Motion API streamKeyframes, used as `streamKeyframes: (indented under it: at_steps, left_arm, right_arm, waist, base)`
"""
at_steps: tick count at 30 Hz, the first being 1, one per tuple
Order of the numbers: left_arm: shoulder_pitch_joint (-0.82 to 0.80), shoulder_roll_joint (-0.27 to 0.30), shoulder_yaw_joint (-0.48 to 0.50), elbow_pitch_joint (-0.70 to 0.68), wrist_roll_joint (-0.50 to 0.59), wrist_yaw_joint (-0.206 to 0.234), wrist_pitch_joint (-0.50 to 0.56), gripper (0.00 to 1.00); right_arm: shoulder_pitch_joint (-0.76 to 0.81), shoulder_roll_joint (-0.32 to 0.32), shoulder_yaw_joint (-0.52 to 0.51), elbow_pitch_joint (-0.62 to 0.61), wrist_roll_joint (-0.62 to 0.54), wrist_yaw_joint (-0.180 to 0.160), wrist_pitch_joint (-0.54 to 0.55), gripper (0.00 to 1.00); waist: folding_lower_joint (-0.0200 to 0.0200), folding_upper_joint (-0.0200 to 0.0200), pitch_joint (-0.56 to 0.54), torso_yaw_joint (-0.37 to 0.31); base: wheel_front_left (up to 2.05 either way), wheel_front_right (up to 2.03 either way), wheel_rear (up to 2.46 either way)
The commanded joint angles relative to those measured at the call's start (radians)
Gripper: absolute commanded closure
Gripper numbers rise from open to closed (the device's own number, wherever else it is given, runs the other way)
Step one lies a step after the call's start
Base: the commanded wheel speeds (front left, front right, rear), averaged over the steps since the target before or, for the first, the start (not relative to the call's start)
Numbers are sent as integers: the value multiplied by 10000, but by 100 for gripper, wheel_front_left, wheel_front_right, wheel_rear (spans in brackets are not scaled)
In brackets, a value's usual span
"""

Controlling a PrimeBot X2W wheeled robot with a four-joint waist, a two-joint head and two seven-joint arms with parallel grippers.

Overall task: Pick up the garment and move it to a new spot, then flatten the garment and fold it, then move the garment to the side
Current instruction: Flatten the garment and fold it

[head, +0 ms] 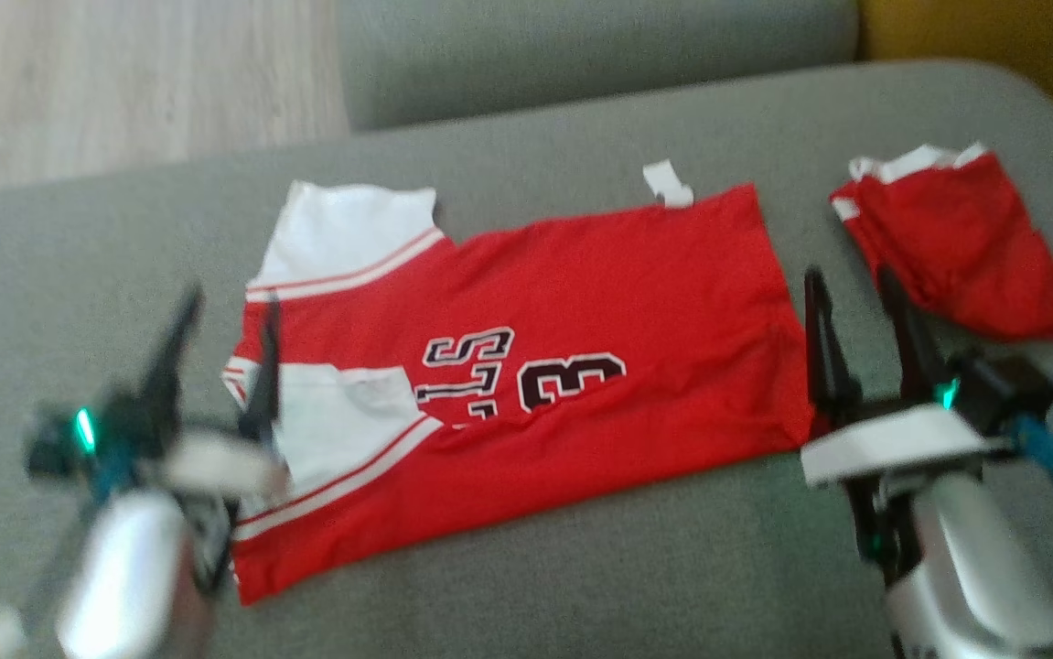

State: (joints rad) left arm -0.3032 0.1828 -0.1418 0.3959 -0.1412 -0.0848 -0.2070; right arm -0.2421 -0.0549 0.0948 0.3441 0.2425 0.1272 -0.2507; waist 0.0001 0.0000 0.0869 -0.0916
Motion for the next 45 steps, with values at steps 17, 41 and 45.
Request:
streamKeyframes:
  at_steps: [17,41,45]
  left_arm:
    - [-7590,4345,-5026,3612,-3462,-456,5043,0]
    - [-8431,4933,-7017,4557,-7116,-458,7618,100]
    - [-8504,4729,-7050,4419,-7155,-458,6491,100]
  right_arm:
    - [-2649,47,836,-1403,675,35,-110,0]
    - [-2683,47,616,-1631,446,35,-110,0]
    - [-2887,47,545,-1301,-72,35,-110,0]
  waist:
    - [-1,0,3851,-1804]
    - [-1,0,4083,-2008]
    - [-1,0,3774,-1666]
  base:
    - [0,0,0]
    - [0,0,0]
    - [0,0,0]
